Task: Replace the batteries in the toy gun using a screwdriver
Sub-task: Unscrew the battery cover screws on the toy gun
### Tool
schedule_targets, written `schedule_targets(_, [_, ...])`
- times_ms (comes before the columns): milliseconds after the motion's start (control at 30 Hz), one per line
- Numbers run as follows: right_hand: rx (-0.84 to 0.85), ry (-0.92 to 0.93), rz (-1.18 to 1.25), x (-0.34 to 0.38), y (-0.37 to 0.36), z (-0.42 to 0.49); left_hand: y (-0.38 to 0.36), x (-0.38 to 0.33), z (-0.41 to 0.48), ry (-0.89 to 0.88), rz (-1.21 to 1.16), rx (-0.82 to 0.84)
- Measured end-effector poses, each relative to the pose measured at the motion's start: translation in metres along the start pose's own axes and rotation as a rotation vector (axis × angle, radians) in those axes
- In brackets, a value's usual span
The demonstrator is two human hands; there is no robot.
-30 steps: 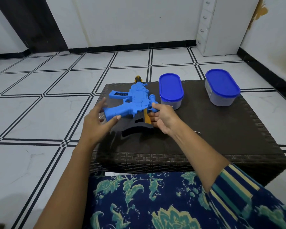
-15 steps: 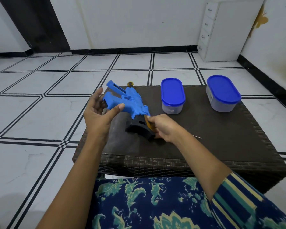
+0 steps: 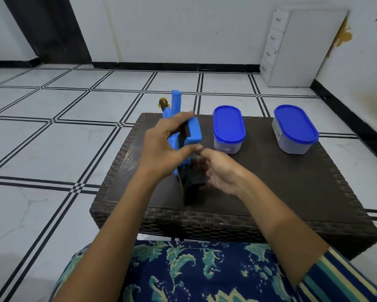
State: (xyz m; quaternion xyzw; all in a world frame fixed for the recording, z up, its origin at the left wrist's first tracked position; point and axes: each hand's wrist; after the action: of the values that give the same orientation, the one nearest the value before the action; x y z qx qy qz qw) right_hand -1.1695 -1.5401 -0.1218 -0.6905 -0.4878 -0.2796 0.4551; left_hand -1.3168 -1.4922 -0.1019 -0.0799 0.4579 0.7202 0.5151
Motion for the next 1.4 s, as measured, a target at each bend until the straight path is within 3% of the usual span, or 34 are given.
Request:
schedule_targets(200, [-0.032, -0.1, 0.115, -0.005, -0.003, 0.003, -0.008, 0.003, -0.005, 0.028, -0.025, 0.174])
schedule_targets(300, [-0.076, -0.092, 0.262, 0.003, 0.009, 0.004, -0.014, 0.008, -0.008, 0.011, 0.087, 0.291])
schedule_targets(400, [-0.15, -0.089, 0.255, 0.007, 0.017, 0.003, -0.019, 0.014, -0.01, 0.003, 0.178, 0.369])
schedule_targets(667, [-0.253, -0.083, -0.083, 0.008, 0.023, 0.006, -0.029, 0.031, -0.017, 0.033, 0.262, 0.584])
schedule_targets(933, [-0.21, -0.07, -0.328, 0.008, 0.022, 0.009, -0.017, 0.039, -0.018, 0.066, 0.256, 0.73])
schedule_targets(1067, [-0.444, 0.207, -0.762, 0.011, 0.029, 0.009, -0.016, 0.04, -0.021, 0.081, 0.227, 0.737])
schedule_targets(1133, [-0.563, 0.26, -1.004, 0.012, 0.033, 0.008, -0.015, 0.04, -0.02, 0.076, 0.259, 0.736])
schedule_targets(1267, [-0.569, 0.079, -1.169, 0.009, 0.036, 0.012, -0.013, 0.039, -0.017, 0.064, 0.339, 0.748])
schedule_targets(1400, [-0.499, 0.064, -1.147, 0.009, 0.036, 0.014, -0.013, 0.041, -0.016, 0.072, 0.348, 0.759])
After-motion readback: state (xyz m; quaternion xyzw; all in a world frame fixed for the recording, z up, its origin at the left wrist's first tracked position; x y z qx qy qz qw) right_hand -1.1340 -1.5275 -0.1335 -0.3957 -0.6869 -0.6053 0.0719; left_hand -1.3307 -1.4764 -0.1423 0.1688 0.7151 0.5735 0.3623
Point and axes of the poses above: each hand's wrist, its own z-axis towards the middle knuckle, its own y-axis out of the back of the hand, x = y × z, and after that the axes turned 14 degrees about z, right-handed
